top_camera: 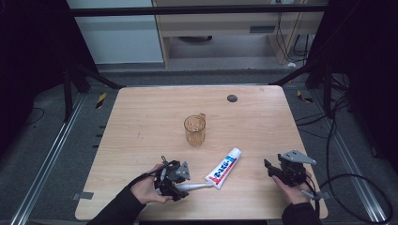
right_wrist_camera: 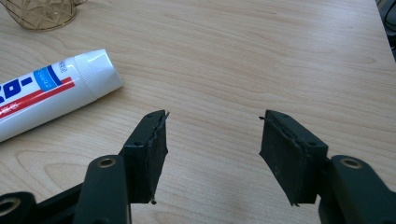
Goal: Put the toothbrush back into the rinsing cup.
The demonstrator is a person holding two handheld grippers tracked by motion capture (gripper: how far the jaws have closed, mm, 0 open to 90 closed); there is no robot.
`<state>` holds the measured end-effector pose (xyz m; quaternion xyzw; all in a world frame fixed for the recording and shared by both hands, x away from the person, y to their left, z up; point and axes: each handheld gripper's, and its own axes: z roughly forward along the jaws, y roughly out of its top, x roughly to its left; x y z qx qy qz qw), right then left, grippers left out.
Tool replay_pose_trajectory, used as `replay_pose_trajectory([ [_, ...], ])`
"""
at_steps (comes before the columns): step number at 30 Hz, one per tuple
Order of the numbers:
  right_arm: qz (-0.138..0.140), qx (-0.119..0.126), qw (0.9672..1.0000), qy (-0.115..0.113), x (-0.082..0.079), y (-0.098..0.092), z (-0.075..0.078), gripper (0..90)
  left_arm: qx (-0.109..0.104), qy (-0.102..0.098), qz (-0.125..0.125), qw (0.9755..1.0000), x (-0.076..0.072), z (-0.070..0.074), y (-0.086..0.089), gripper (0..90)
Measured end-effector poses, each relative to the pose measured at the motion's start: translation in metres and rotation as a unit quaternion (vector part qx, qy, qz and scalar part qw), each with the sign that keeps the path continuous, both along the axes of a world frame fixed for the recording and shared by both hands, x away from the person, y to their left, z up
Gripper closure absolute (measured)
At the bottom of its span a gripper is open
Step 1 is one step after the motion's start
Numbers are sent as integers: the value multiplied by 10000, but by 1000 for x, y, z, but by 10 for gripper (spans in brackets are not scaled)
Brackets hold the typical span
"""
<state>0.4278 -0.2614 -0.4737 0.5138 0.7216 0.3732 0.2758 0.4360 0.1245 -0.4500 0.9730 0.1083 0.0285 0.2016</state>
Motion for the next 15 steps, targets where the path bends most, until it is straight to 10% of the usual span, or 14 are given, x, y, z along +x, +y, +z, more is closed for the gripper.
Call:
replay_pose_trajectory([
  [15,9,-32,10000,19,1,0,-1,407,273,-88,-58,9996,7,-10,-5,525],
])
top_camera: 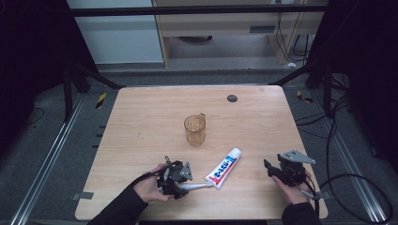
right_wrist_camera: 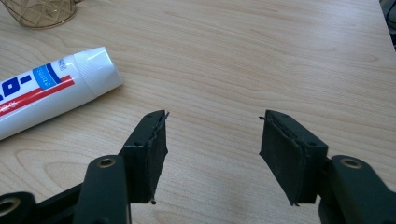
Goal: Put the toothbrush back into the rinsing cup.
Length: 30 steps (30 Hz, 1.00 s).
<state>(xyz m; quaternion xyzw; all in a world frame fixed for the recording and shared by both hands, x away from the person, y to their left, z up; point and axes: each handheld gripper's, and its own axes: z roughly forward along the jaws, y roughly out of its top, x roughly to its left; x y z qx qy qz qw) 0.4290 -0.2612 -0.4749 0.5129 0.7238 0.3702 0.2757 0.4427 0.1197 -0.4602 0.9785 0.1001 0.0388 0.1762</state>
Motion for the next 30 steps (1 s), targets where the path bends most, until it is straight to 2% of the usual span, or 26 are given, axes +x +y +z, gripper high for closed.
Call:
replay_pose_trajectory([
  [21,9,17,10000,34,0,0,-1,407,173,9,-60,9998,3,-4,4,556],
  [30,10,24,10000,34,0,1,0,407,227,-11,-84,9997,3,-5,5,600],
])
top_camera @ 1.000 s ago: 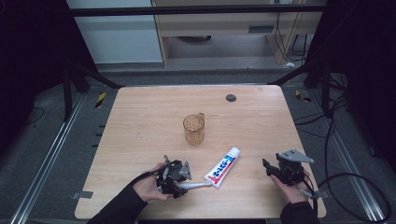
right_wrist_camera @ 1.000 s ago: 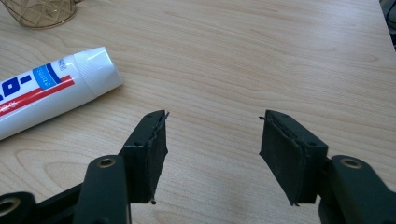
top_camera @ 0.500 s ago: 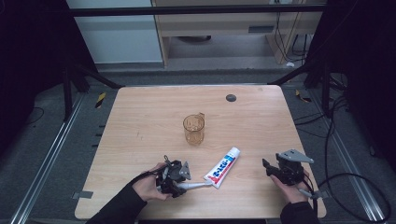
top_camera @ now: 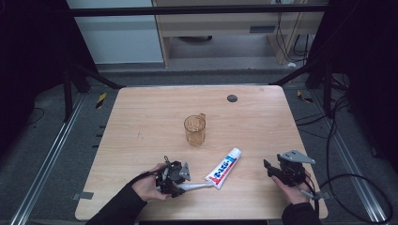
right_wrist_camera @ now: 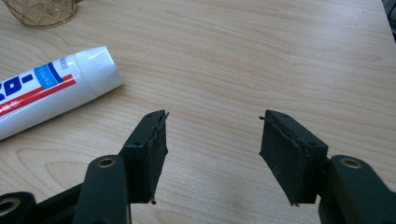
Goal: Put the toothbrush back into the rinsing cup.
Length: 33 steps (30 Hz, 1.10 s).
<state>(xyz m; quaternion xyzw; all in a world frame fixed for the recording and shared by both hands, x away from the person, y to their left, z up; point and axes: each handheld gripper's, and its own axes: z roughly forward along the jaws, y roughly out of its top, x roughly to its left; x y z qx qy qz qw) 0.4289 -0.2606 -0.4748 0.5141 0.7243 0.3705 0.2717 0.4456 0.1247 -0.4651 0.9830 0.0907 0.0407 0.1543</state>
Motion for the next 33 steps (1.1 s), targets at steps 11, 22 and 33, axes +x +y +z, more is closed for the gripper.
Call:
replay_pose_trajectory([
  [11,-2,1,10000,13,0,0,0,408,5,112,-42,9999,2,-2,0,643],
  [22,4,-21,10000,5,1,-1,-1,409,32,215,-148,9997,3,-1,0,661],
  [33,1,-33,10000,22,1,-1,-1,411,-50,198,24,9998,4,8,7,666],
])
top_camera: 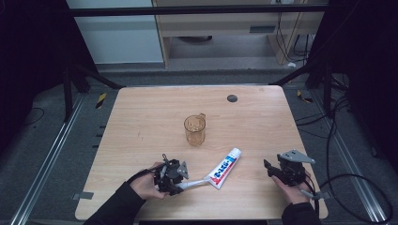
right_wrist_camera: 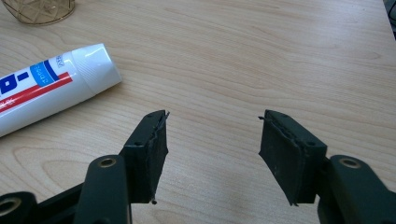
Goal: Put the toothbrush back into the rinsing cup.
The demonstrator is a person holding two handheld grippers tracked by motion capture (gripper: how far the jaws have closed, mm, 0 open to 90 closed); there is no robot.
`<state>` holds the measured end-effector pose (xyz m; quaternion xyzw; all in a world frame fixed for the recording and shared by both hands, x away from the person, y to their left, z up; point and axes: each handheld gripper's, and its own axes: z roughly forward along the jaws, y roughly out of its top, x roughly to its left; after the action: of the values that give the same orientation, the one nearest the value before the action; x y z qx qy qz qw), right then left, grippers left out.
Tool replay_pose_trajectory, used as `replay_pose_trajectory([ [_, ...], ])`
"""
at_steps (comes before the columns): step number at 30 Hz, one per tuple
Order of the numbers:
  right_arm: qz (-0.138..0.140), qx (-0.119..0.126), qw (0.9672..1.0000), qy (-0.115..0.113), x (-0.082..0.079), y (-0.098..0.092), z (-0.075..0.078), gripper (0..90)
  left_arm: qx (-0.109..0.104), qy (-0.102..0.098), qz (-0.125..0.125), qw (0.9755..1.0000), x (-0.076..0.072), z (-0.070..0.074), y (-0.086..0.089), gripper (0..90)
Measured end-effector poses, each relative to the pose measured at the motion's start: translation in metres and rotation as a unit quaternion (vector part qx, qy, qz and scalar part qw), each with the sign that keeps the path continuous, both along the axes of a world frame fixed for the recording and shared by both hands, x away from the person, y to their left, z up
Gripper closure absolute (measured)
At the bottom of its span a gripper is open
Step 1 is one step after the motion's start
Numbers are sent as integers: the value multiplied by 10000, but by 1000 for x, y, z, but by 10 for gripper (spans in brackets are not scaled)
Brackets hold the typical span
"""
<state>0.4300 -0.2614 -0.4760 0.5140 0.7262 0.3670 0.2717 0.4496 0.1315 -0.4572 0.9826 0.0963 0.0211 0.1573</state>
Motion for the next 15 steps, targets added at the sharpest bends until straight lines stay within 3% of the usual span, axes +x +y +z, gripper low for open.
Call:
replay_pose_trajectory([
  [7,5,-3,10000,-1,0,0,0,412,-108,-115,154,9998,0,9,5,666],
  [12,4,-1,10000,0,0,0,0,412,-342,-179,297,9988,2,19,12,667],
  [15,3,-11,10000,-5,0,0,0,413,-573,-292,432,9970,4,30,20,667],
])
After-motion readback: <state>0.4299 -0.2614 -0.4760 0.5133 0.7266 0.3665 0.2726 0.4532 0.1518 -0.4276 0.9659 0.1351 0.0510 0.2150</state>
